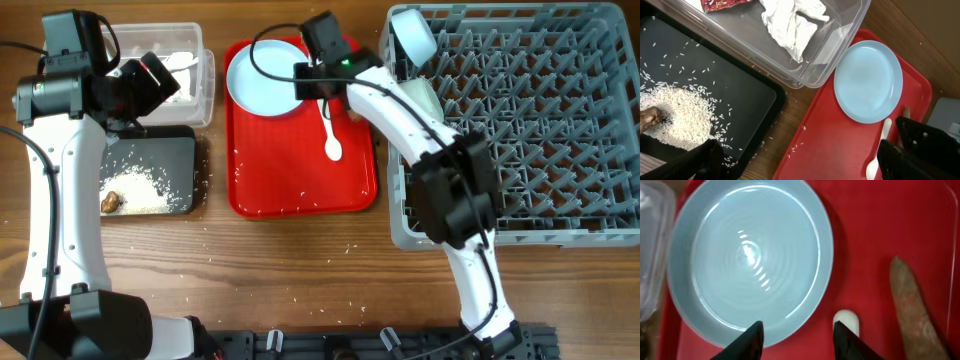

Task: Sort waste into correct bins and load items into the dishwasher rack
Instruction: 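Reach the right gripper to the light-blue plate and grip its rim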

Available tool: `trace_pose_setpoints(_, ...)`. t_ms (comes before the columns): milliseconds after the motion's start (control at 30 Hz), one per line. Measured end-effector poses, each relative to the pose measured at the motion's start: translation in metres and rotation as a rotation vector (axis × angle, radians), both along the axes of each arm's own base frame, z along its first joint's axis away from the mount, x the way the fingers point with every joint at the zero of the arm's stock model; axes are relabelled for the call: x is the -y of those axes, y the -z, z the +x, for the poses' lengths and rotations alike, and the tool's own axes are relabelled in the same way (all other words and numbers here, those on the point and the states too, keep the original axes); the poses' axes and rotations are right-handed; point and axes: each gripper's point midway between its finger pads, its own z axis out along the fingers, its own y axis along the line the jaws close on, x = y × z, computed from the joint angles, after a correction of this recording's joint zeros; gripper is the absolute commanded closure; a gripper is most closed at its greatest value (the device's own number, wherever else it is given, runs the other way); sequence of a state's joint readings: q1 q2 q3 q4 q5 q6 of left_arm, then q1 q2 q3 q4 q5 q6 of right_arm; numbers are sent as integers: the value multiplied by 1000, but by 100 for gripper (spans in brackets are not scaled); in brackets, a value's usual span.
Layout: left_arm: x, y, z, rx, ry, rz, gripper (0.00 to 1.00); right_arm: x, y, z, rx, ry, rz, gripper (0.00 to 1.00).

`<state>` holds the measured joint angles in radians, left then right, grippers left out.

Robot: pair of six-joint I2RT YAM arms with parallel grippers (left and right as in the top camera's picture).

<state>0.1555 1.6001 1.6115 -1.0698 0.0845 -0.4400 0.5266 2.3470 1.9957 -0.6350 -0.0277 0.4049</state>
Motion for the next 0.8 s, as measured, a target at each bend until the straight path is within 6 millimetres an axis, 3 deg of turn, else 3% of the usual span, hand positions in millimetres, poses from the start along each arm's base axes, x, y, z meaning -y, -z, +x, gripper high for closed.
trace_pose_setpoints(200,0,0,0,0,0,0,0,7,11,9,16,66,-26,59)
trace_pose_setpoints(333,0,0,0,0,0,0,0,1,50,9,-13,70,-48,62)
trace_pose_setpoints(533,0,0,0,0,0,0,0,-14,59,-9,-42,58,-72,66)
trace_pose_setpoints(600,0,0,0,0,0,0,0,-12,60,-13,-65,71,-78,68)
trace_pose_setpoints(700,0,0,0,0,0,0,0,-9,61,-17,-88,82,-86,80)
trace_pose_setpoints(800,0,0,0,0,0,0,0,-6,62,-22,-119,86,-89,82)
